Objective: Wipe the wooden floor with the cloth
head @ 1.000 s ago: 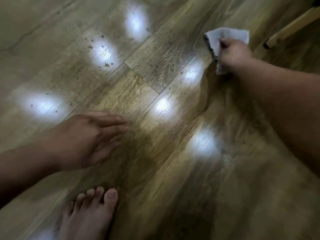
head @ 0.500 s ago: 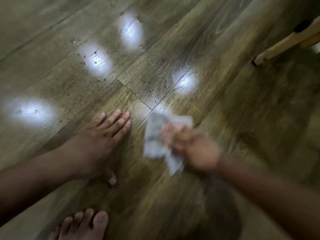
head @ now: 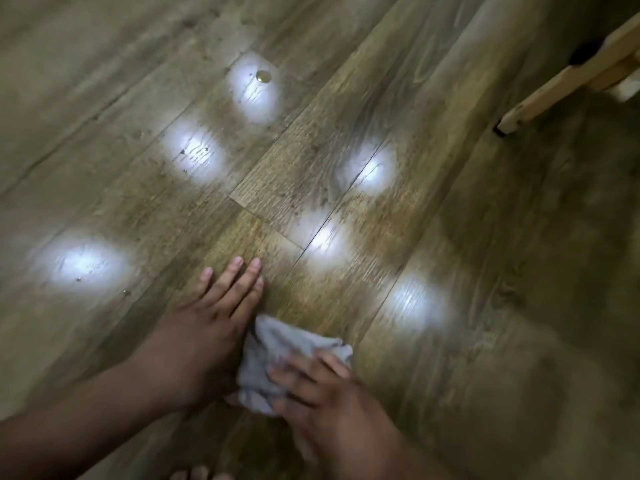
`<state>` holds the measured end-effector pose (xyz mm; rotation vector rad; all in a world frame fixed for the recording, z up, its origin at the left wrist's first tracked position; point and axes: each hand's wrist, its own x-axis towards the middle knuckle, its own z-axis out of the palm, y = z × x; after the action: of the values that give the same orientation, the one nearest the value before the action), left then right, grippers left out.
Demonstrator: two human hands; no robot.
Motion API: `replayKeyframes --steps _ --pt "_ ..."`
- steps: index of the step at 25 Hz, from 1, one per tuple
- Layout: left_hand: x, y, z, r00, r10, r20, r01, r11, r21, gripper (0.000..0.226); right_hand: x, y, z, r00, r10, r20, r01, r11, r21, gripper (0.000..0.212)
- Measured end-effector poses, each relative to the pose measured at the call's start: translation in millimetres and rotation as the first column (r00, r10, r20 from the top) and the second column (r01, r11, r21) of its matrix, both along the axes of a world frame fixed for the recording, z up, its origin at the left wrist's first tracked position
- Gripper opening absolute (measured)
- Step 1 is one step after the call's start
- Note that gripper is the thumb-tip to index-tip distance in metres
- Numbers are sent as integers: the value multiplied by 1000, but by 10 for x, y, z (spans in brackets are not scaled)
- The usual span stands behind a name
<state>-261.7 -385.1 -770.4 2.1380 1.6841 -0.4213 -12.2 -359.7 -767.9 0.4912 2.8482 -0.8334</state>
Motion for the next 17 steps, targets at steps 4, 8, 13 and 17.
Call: replayKeyframes --steps 4,8,13,17 --pt "-27 1 -37 1000 11 9 -11 999 -31 158 475 1345 -103 956 293 1 -286 931 226 33" --pt "-15 -23 -63 1000 -13 -3 13 1000 3 163 349 3395 72 791 -587 170 500 781 373 46" --pt "-28 -33 -91 998 16 59 -16 1000 -8 163 59 3114 -76 574 -818 41 797 569 202 50" --pt "-35 -23 -61 995 30 98 -27 999 -32 162 -56 487 -134 834 -548 -53 540 794 278 54"
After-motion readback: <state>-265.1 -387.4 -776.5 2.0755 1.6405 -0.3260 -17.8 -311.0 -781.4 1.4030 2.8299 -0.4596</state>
